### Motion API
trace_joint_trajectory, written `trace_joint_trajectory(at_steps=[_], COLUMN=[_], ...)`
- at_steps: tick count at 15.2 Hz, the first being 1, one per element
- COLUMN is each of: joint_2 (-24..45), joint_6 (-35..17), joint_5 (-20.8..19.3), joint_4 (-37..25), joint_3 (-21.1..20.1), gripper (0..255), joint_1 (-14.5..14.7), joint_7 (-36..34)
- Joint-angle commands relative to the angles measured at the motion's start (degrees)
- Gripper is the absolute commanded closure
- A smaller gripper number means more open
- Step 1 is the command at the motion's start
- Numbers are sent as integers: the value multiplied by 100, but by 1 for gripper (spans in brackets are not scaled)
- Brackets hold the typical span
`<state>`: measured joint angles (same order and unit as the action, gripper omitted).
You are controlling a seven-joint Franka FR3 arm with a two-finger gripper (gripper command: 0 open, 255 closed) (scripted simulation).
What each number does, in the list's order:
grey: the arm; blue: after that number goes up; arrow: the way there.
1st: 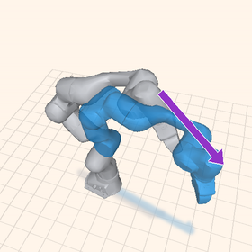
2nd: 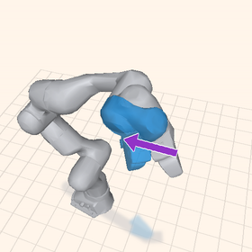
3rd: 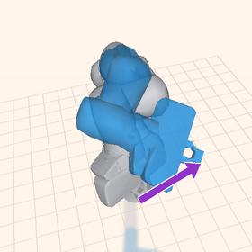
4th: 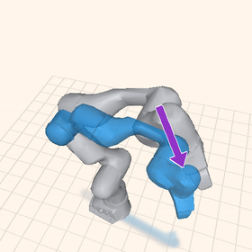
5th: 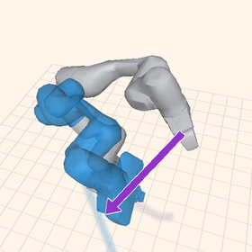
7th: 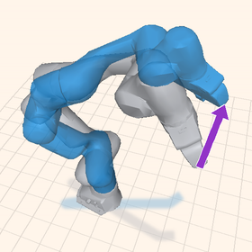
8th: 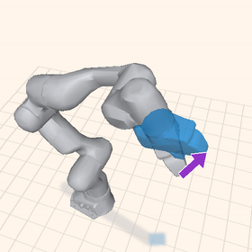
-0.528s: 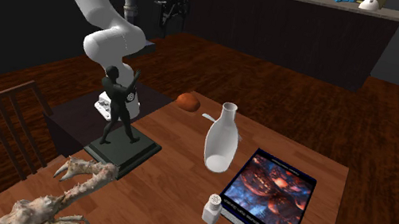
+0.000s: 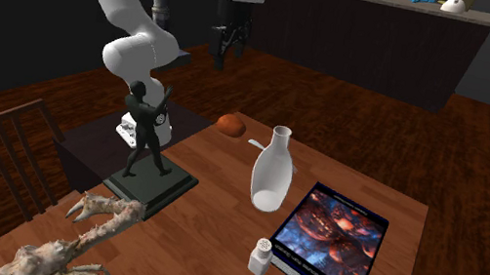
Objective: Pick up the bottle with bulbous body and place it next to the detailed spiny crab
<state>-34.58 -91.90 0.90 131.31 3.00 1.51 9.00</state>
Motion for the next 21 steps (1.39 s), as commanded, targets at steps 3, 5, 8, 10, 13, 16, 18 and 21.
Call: trace_joint_trajectory(at_steps=[3,5,8,10,13,16,18,21], joint_2=[775,1167,1771,2180,2801,3281,3316,3378], joint_6=[-670,-954,-1338,-1564,-1854,-2035,-2186,-2412], joint_5=[-64,-87,-118,-137,-164,-183,-182,-180], joint_4=[-186,-330,-604,-824,-1211,-1554,-1438,-1273], joint_3=[24,29,33,34,33,28,30,32], gripper=[0,0,0,0,0,0,0,0], joint_1=[30,45,63,74,88,95,94,92], joint_7=[133,187,264,312,379,427,428,430])
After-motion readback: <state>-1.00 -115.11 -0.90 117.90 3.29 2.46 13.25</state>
